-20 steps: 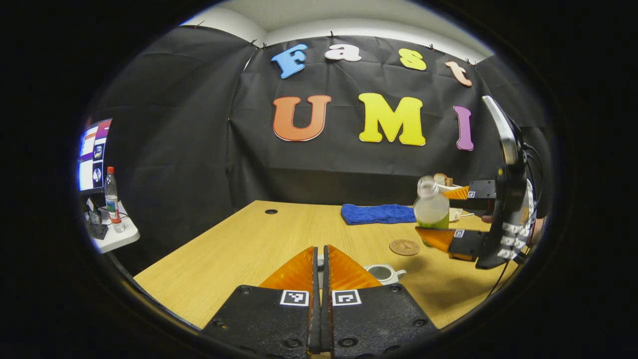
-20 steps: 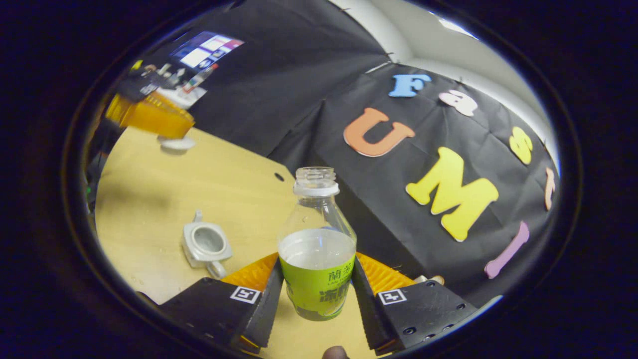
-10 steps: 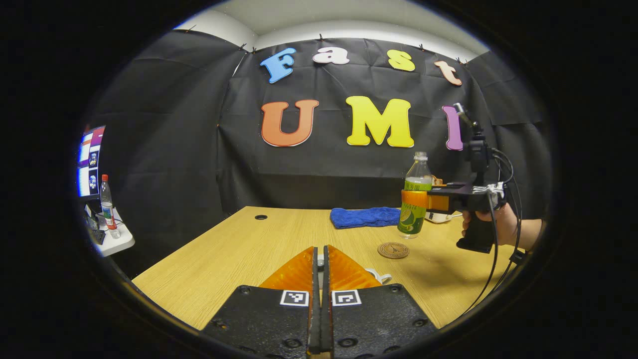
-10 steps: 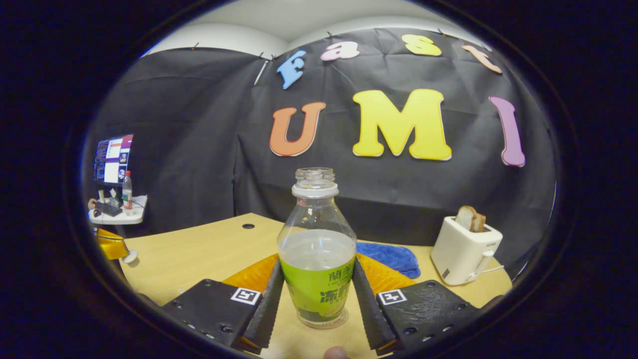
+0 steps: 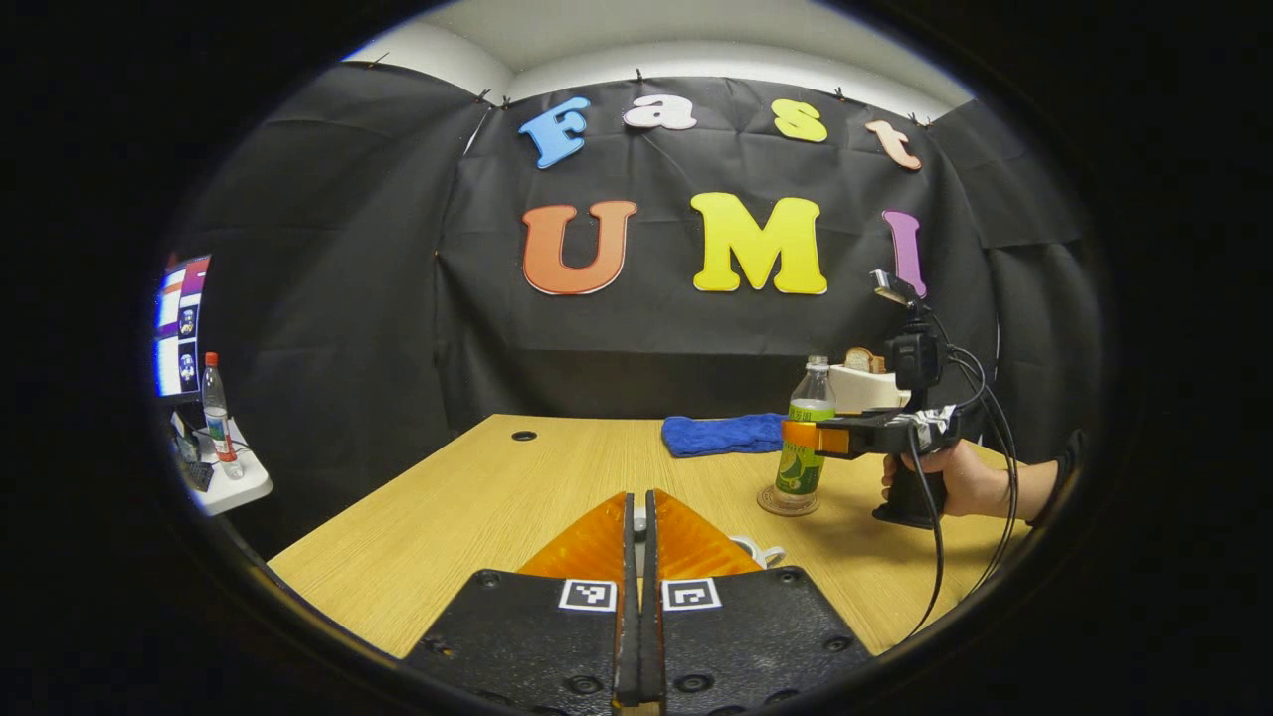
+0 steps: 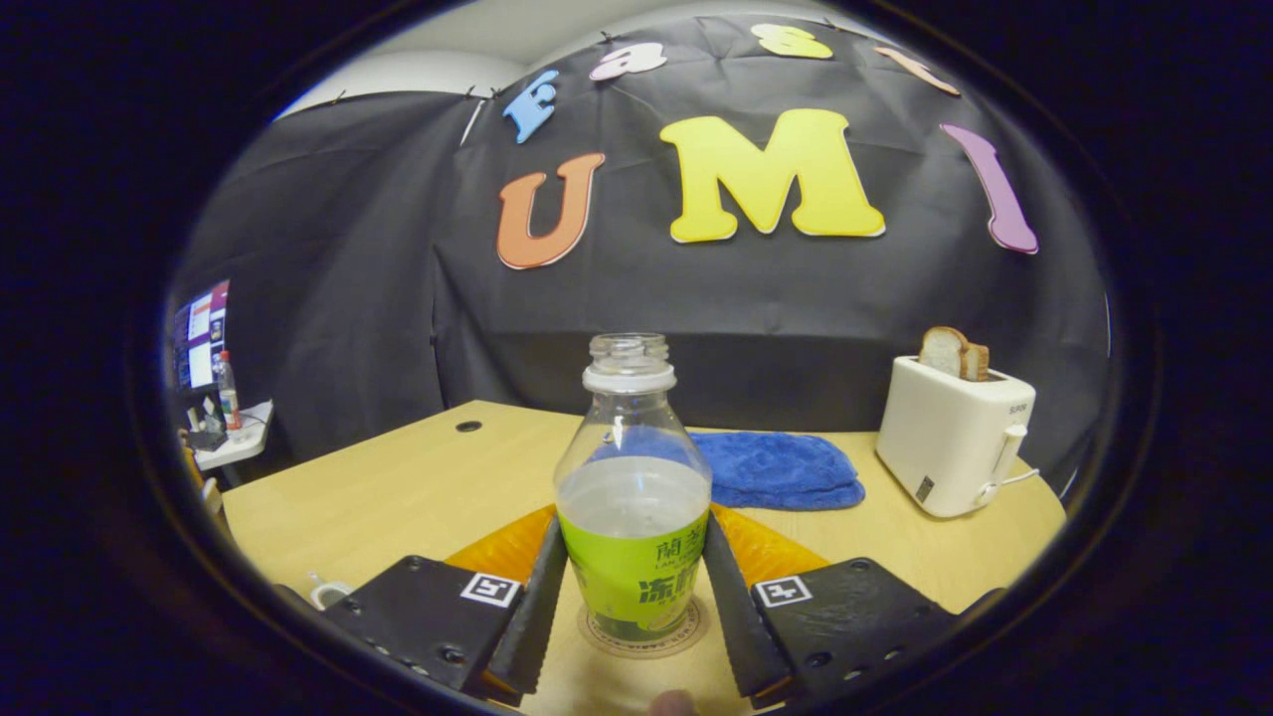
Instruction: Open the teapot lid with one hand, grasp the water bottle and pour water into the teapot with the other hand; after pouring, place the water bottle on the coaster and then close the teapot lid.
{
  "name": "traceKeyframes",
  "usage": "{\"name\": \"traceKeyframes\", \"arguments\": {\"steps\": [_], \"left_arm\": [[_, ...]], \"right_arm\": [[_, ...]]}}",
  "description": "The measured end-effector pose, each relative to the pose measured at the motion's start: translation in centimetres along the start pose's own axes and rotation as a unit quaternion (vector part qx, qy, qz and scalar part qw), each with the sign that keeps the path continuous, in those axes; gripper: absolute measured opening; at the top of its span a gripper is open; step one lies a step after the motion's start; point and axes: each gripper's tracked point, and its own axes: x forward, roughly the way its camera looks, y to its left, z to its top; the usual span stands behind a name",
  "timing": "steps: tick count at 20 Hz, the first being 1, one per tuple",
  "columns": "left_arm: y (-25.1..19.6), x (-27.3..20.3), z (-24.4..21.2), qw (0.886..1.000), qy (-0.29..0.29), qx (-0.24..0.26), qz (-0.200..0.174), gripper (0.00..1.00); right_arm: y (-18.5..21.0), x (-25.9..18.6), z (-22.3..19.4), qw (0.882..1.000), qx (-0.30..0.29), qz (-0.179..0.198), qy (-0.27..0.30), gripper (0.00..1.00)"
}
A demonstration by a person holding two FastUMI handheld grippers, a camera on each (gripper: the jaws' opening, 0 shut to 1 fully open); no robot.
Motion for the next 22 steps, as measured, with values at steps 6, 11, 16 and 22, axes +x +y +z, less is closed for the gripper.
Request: {"name": "traceKeyframes", "arguments": {"steps": [6, 11, 16, 22], "left_arm": [[-0.2, 0.1, -0.2, 1.000, 0.002, 0.003, 0.000, 0.03], [-0.3, 0.2, -0.2, 1.000, 0.002, 0.003, -0.001, 0.03], [-0.6, 0.2, 0.1, 1.000, -0.001, 0.007, -0.002, 0.03], [-3.1, 0.5, 0.4, 1.000, -0.010, 0.015, -0.018, 0.03]], "right_arm": [[0.1, 0.8, -0.9, 1.000, -0.022, -0.012, -0.001, 0.71], [1.1, 0.0, 0.2, 1.000, -0.026, -0.005, -0.016, 0.99], [0.7, -3.4, 2.5, 0.998, -0.026, -0.009, -0.060, 0.98], [-1.4, -12.4, 3.8, 0.993, -0.028, -0.033, -0.107, 0.97]]}}
